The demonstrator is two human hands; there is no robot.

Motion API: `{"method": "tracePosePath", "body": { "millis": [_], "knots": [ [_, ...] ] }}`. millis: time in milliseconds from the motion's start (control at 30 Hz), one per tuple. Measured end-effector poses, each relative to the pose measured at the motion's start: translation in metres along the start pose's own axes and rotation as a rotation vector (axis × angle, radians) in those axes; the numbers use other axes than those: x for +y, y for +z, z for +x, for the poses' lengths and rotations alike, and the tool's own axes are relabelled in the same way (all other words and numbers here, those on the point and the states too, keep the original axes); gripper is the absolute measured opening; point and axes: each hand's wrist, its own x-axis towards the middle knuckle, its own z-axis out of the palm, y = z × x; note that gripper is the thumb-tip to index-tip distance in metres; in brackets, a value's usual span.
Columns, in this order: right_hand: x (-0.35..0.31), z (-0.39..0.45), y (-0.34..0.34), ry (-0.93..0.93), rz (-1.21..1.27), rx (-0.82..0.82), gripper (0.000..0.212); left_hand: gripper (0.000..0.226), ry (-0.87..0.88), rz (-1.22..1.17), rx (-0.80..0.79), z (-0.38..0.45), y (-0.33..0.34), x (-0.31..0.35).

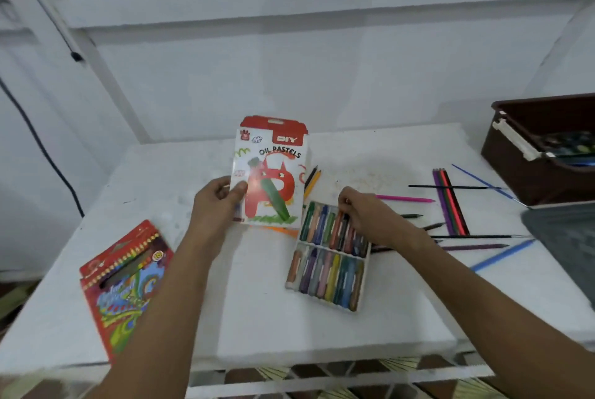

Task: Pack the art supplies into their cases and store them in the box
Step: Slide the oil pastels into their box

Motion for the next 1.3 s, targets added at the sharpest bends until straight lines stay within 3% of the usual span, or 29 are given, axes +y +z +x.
{"method": "tracePosePath", "body": {
  "millis": [300,433,500,633,733,800,867,1067,1133,1300],
  "knots": [
    [0.075,-0.033,-0.038,0.208,0.168,0.248,0.021,0.015,-0.187,0.036,-0.146,-0.088,0.001,-0.018],
    [0.081,-0.042,-0.040,0.227,0.144,0.235,0.023,0.021,-0.246,0.064,-0.261,-0.094,0.030,-0.016],
    [0.078,-0.048,-0.041,0.229,0.142,0.227,0.026,0.025,-0.251,0.065,-0.255,-0.090,0.053,-0.014],
    [0.062,-0.065,-0.046,0.294,0.323,0.412,0.032,0.028,-0.235,0.032,-0.192,-0.082,0.103,-0.010],
    [0.043,-0.078,-0.055,0.348,0.517,0.304,0.043,0.022,-0.206,-0.039,-0.205,-0.089,0.137,-0.005],
    [0.036,-0.082,-0.064,0.380,0.620,0.203,0.038,0.023,-0.204,-0.105,-0.249,-0.097,0.157,-0.003],
    [0.035,-0.079,-0.074,0.405,0.649,0.194,0.044,0.027,-0.218,-0.138,-0.308,-0.105,0.173,-0.002],
    [0.055,-0.066,-0.077,0.424,0.449,0.220,0.134,0.043,-0.111,0.086,-0.656,-0.114,0.190,0.001],
    [0.060,-0.070,-0.085,0.406,0.323,0.181,0.134,0.048,-0.121,0.127,-0.720,-0.107,0.184,0.006],
    [0.075,-0.084,-0.095,0.190,0.018,0.017,0.126,0.030,-0.107,0.021,-0.596,-0.075,0.172,0.031]
  ]
}}
